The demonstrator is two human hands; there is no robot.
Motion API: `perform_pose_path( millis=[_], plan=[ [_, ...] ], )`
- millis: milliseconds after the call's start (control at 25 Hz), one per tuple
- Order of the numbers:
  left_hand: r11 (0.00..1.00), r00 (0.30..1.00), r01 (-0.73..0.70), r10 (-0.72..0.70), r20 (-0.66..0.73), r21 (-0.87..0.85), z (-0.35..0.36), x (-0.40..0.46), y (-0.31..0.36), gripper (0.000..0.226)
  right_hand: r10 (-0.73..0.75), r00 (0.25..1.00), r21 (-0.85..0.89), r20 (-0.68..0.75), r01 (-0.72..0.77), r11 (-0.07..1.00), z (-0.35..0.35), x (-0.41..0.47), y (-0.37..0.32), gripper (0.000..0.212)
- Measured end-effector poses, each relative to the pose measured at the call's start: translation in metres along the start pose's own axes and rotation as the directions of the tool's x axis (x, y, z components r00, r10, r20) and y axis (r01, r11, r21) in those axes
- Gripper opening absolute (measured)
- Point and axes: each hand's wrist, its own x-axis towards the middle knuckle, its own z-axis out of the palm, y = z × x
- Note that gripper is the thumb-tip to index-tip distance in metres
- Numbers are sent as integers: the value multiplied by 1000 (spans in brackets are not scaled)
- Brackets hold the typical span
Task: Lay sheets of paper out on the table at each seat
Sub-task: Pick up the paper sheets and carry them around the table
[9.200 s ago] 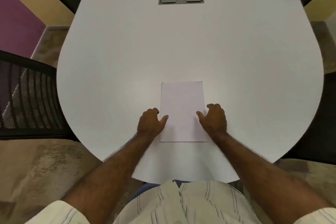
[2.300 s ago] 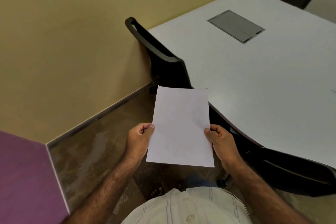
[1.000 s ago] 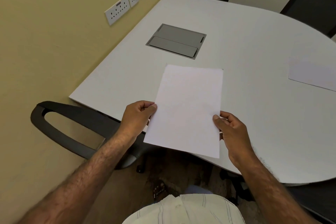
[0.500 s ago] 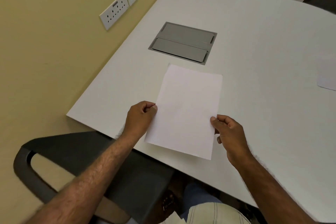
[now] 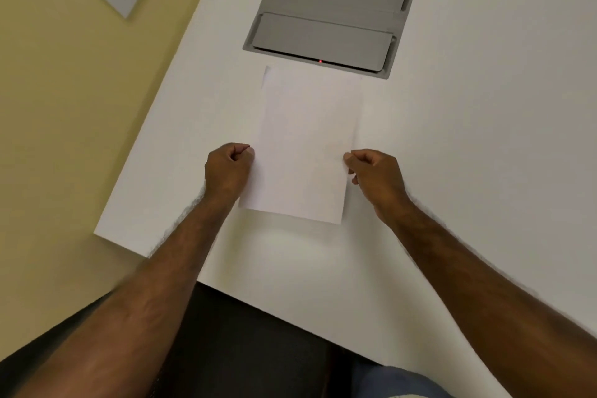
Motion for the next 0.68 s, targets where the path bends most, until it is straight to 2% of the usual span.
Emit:
perform_pose_path(
  millis=[320,560,680],
  plan=[
    [998,998,47,-44,-49,52,32,72,-21,20,60,998,2,-14,-60,998,34,69,12,15],
    [995,998,59,-57,-31,75,49,85,-22,13,70,997,-60,-37,-72,996,37,81,19,12],
    [991,998,59,-54,-41,120,52,84,-18,19,85,996,-99,-10,-86,991,30,79,21,12]
  ],
)
